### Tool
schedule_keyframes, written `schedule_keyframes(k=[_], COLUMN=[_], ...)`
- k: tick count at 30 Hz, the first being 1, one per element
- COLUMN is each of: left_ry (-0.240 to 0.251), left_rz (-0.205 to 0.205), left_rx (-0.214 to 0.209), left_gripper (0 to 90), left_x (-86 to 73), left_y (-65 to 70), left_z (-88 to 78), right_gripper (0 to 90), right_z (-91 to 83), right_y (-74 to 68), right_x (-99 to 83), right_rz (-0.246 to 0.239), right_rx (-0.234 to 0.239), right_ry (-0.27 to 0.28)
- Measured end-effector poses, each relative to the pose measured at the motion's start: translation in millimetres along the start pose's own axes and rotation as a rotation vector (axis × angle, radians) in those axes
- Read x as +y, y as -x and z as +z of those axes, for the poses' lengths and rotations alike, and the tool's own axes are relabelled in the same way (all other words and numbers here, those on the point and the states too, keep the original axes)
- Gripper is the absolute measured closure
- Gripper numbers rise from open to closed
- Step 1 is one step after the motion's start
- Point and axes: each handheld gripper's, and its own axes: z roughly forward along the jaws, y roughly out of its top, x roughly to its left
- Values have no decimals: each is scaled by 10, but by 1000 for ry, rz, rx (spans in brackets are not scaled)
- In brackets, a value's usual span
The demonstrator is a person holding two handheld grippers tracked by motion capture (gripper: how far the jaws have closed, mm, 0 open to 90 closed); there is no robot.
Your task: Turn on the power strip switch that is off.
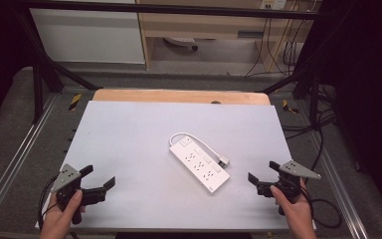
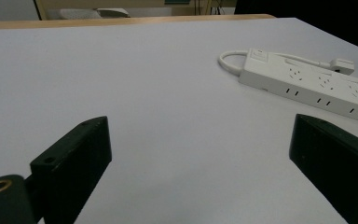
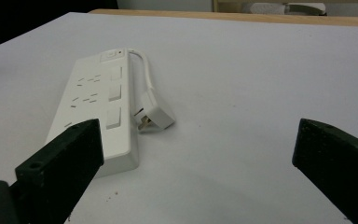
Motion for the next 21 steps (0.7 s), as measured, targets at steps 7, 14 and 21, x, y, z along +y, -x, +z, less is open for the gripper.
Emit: schedule_keyframes(k=[7, 14, 21], left_ry=[-4, -14, -16], left_rz=[4, 8, 3], left_rx=[-2, -5, -8], left_gripper=[57, 58, 54], left_x=[-3, -10, -10], left_y=[-3, 4, 5], left_z=[8, 11, 12], right_gripper=[34, 32, 44], right_z=[-19, -43, -19], right_y=[-78, -170, -197], right_x=[52, 119, 246], right_rz=[-6, -28, -45], right_rx=[14, 20, 36], right_ry=[-2, -5, -23])
